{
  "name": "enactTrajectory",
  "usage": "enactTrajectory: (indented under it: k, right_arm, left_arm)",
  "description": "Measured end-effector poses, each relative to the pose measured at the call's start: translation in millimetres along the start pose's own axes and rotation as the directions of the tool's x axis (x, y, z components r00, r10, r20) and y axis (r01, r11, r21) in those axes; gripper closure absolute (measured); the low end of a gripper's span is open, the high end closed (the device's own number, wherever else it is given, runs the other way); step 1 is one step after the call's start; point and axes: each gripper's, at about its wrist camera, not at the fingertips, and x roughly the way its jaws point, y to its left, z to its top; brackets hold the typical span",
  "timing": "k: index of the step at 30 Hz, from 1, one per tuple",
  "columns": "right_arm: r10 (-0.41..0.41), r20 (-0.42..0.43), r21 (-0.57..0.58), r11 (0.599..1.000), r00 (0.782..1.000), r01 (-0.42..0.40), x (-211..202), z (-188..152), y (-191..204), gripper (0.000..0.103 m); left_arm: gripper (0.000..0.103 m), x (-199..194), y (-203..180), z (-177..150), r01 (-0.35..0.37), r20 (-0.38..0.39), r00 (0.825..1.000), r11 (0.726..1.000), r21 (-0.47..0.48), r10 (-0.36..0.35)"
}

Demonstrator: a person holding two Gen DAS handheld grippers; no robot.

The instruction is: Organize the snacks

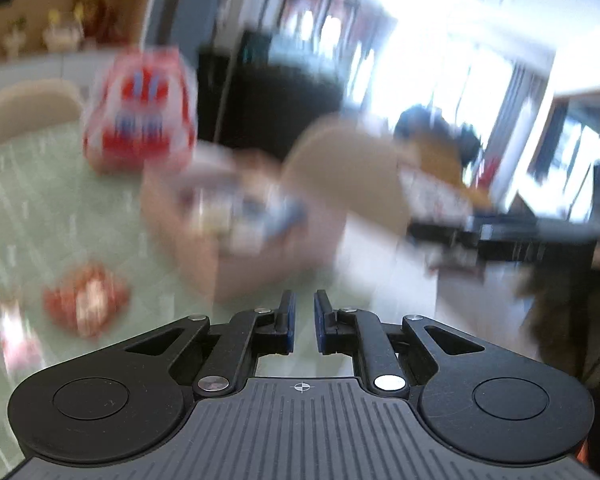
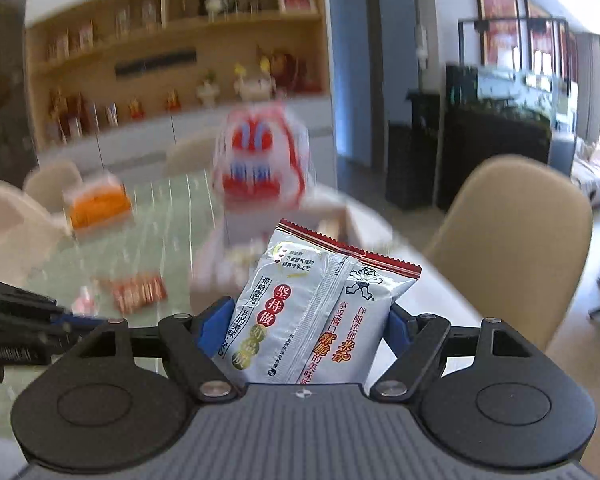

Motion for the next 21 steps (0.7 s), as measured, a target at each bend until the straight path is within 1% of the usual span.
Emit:
enactTrajectory:
  k: [2,3,4,5,6,7,9,10,11,12,13,14,16,17,19,21]
  right_arm:
    - [0.019,0.042,0.016,1.000,0.999,-0.020,2,27,-10,0.026]
    - [0.022,0.054,0.026,0.999,0.998,-0.024,5,38,-15,0.026]
    - [0.030,0.060,0.040,0.999,0.998,-0.032,11,49,-22,0.026]
    - [0.036,0.058,0.055,0.998,0.998,-0.040,16,54,-27,0.026]
    - [0.039,0.048,0.072,0.997,0.998,-0.043,22,56,-31,0.026]
    - [0.043,0.032,0.081,0.996,0.999,-0.045,28,54,-35,0.026]
    - [0.076,-0.012,0.066,0.995,0.997,-0.075,36,36,-36,0.026]
    - [0.084,-0.040,0.054,0.995,0.996,-0.082,40,23,-34,0.026]
    - [0.081,-0.075,0.042,0.996,0.994,-0.078,45,7,-31,0.026]
    - [0.081,-0.117,0.030,0.996,0.990,-0.078,50,-10,-29,0.026]
    - [0.088,-0.149,0.024,0.996,0.985,-0.085,54,-25,-26,0.026]
    - [0.098,-0.182,0.022,0.995,0.979,-0.095,57,-40,-24,0.026]
    - [0.093,-0.224,0.008,0.996,0.970,-0.094,60,-65,-19,0.026]
    - [0.070,-0.238,-0.010,0.997,0.969,-0.074,61,-76,-17,0.026]
    - [0.026,-0.244,-0.038,0.999,0.969,-0.036,60,-91,-12,0.025]
    - [0.022,-0.237,-0.022,0.999,0.971,-0.029,56,-102,-12,0.022]
  left_arm:
    - [0.089,-1,-8,33,-0.043,0.093,0.995,0.998,0.043,0.039]
    - [0.089,3,-9,45,-0.061,0.112,0.992,0.997,0.055,0.055]
    - [0.089,10,-9,54,-0.070,0.105,0.992,0.996,0.051,0.064]
    - [0.089,20,-8,59,-0.071,0.072,0.995,0.997,0.036,0.069]
    - [0.089,27,-8,58,-0.077,0.037,0.996,0.997,0.026,0.076]
    - [0.089,34,-11,51,-0.093,0.001,0.996,0.995,0.042,0.093]
    - [0.089,40,-18,29,-0.104,-0.051,0.993,0.989,0.107,0.110]
    - [0.089,42,-21,13,-0.083,-0.095,0.991,0.987,0.139,0.096]
    - [0.089,43,-20,-2,-0.059,-0.142,0.987,0.988,0.141,0.079]
    - [0.089,46,-19,-16,-0.038,-0.196,0.979,0.991,0.127,0.062]
    - [0.088,47,-17,-30,-0.022,-0.250,0.967,0.994,0.106,0.049]
    - [0.087,46,-16,-42,-0.020,-0.280,0.959,0.995,0.101,0.048]
    - [0.087,45,-20,-59,-0.038,-0.317,0.945,0.991,0.127,0.077]
    - [0.087,43,-25,-66,-0.050,-0.327,0.940,0.986,0.156,0.099]
    - [0.087,40,-32,-73,-0.070,-0.325,0.936,0.977,0.201,0.134]
    - [0.086,41,-42,-80,-0.097,-0.333,0.925,0.961,0.260,0.183]
